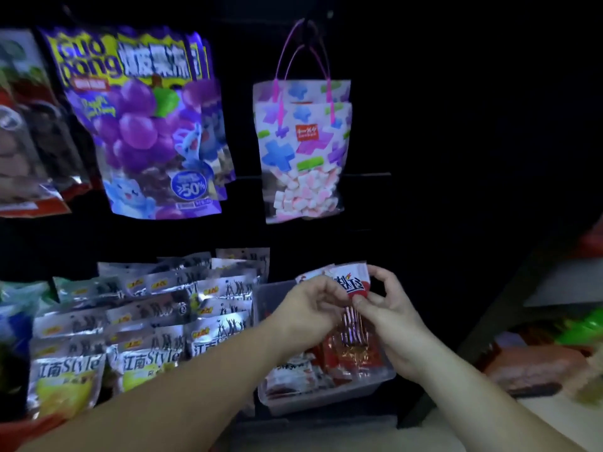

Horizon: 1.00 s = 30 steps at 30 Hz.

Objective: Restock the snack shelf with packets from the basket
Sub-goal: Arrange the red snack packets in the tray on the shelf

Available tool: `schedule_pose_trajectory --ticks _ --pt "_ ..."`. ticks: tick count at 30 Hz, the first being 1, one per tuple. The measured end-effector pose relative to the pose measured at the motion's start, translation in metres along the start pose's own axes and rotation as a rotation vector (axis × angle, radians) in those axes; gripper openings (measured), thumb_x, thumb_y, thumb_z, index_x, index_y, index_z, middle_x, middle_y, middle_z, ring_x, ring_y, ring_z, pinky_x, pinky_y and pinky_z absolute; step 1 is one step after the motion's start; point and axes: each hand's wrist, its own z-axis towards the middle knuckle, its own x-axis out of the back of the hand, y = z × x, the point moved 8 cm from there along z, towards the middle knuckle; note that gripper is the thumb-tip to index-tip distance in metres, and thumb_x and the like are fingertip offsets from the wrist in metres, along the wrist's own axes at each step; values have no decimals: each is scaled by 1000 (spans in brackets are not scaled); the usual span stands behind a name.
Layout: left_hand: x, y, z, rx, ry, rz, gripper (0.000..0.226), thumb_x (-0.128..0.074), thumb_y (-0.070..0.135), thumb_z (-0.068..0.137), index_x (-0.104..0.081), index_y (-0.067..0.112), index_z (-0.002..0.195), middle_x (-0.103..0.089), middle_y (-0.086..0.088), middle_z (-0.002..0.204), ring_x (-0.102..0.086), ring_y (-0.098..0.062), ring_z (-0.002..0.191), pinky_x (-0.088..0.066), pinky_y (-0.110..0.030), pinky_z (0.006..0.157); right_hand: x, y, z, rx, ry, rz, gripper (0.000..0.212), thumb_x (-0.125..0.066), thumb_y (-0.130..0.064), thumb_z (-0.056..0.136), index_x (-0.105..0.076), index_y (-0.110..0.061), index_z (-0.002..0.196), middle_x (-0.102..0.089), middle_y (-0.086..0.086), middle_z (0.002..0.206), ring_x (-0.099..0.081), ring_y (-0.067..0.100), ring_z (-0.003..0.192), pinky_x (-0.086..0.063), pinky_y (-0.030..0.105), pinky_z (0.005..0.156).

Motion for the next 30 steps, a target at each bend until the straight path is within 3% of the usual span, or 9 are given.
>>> schedule_pose_trajectory --ticks 2,6,12,17,20,24,27,29,30 --pt "21 -23 13 2 145 17 12 -65 -4 93 -61 7 98 -61 2 87 -56 7 63 -42 -8 59 -3 20 16 -53 -10 -20 41 -55 -5 104 -51 -32 135 -77 6 115 -73 28 109 -56 54 95" --pt "26 -78 23 68 226 -141 20 -76 2 89 -63 18 86 -67 -8 89 -59 -12 74 -48 -20 60 0 50 33 -191 8 16 29 -52 -10 104 -59 -21 130 -76 13 112 -74 31 103 -58 46 80" --pt "19 -122 27 130 318 -286 14 -60 -18 92 -67 -6 89 -68 -9 83 -64 -3 68 -51 -12 65 12 62 60 -182 44 -312 11 -60 -22 103 -71 -22 108 -78 9 105 -75 28 95 -59 51 88" --pt "33 -133 29 147 421 -8 28 -74 18 93 -68 36 113 -62 4 120 -64 -7 99 -51 -13 74 8 62 80 -64 181 -371 9 -68 -17 97 -70 -20 89 -78 7 89 -75 35 90 -61 51 80" --pt "7 -120 37 73 280 -170 43 -80 14 87 -61 38 118 -66 12 113 -64 10 94 -52 -8 67 -6 64 87 -67 112 -240 3 -70 -15 95 -73 -15 96 -77 12 91 -74 31 86 -60 44 69" --pt "0 -124 49 98 300 -304 44 -63 -8 94 -63 32 113 -74 4 103 -75 -15 92 -64 -31 72 -11 68 87 -81 -122 -225 23 -68 -29 98 -72 -16 117 -72 10 120 -74 24 102 -63 45 84" --pt "-5 -137 55 136 217 -239 44 -50 -17 96 -67 18 115 -78 2 102 -74 -6 92 -58 -16 69 15 56 93 158 -60 -563 57 -78 -17 90 -55 -40 137 -57 -9 136 -70 2 85 -61 25 70" --pt "-15 -144 57 158 172 -185 46 -51 -19 93 -69 19 112 -79 5 98 -74 -6 93 -58 -16 71 25 60 100 182 -127 -649 71 -82 -8 85 -52 -41 140 -57 -15 128 -64 -6 78 -56 18 68" --pt "-19 -149 59 169 160 -166 46 -52 -18 92 -70 20 111 -79 5 98 -75 -9 94 -60 -21 74 31 66 105 151 -156 -651 58 -83 -6 84 -62 -33 131 -66 -12 113 -64 -4 74 -56 22 67"
